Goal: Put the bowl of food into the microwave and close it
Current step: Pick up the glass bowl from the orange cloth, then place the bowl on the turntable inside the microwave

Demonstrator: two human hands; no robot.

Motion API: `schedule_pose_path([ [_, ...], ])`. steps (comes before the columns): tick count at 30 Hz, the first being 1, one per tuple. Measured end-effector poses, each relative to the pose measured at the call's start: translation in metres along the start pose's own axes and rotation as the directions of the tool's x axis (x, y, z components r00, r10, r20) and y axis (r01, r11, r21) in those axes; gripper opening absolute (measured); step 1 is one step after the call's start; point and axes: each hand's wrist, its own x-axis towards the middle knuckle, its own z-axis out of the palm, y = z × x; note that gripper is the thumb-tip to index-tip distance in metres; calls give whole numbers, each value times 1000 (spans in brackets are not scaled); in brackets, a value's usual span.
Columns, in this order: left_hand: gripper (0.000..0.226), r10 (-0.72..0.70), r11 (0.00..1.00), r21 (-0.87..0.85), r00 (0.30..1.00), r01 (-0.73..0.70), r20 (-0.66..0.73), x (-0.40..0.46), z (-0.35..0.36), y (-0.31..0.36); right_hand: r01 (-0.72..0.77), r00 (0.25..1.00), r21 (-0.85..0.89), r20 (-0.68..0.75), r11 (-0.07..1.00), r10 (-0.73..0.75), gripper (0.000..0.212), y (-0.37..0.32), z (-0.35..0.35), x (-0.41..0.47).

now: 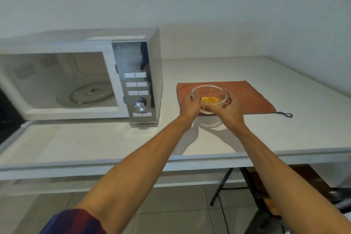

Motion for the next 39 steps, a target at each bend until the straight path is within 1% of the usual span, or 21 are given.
schedule_pose_path([
  [2,39,8,1000,0,1000,-8,12,-24,-15,2,18,1000,-5,24,1000,-18,96,-12,4,-20],
  [3,40,18,1000,4,1000,-18,11,-38,-27,3,27,999,-5,35,1000,-27,100,-21,8,-33],
  [5,38,31,999,17,1000,-31,-7,-61,-50,3,42,998,-6,56,999,-42,105,-36,18,-59],
  [7,35,25,1000,-2,999,-25,-33,-81,-76,3,79,994,-13,73,997,-78,100,-54,33,-84],
  [10,34,10,999,-38,997,-13,-79,-110,-119,-1,103,990,-8,101,995,-102,98,-73,64,-117],
  [13,40,11,1000,-10,992,-12,-125,-131,-161,-8,97,983,2,156,995,-96,110,-88,100,-139],
  [17,42,15,1000,11,968,-13,-250,-138,-229,-10,93,967,56,231,994,-103,116,-112,162,-154],
  [18,42,18,1000,14,959,-14,-284,-137,-245,-8,91,963,67,249,994,-105,116,-118,179,-155],
  [20,40,30,1000,5,942,-30,-334,-129,-274,-4,68,954,103,284,992,-95,110,-129,209,-151],
  [23,32,52,998,-22,920,-66,-389,-110,-308,4,8,935,168,348,986,-67,99,-140,247,-135],
  [26,21,25,998,-45,905,-49,-425,-83,-333,12,-22,923,186,382,982,-52,94,-144,276,-112],
  [28,15,-17,998,-66,907,-12,-422,-62,-346,16,-19,919,177,392,984,-52,98,-143,296,-92],
  [31,12,-48,997,-71,903,19,-428,-30,-362,20,-17,919,164,392,986,-49,111,-142,324,-65],
  [33,12,-60,997,-72,896,31,-440,-7,-369,21,-18,913,162,406,987,-50,114,-142,341,-45],
  [36,13,-53,998,-52,888,33,-458,23,-379,20,-32,918,145,395,989,-28,104,-139,362,-17],
  [39,15,-72,997,-30,889,66,-453,50,-385,17,-74,925,177,380,982,1,91,-130,381,1],
])
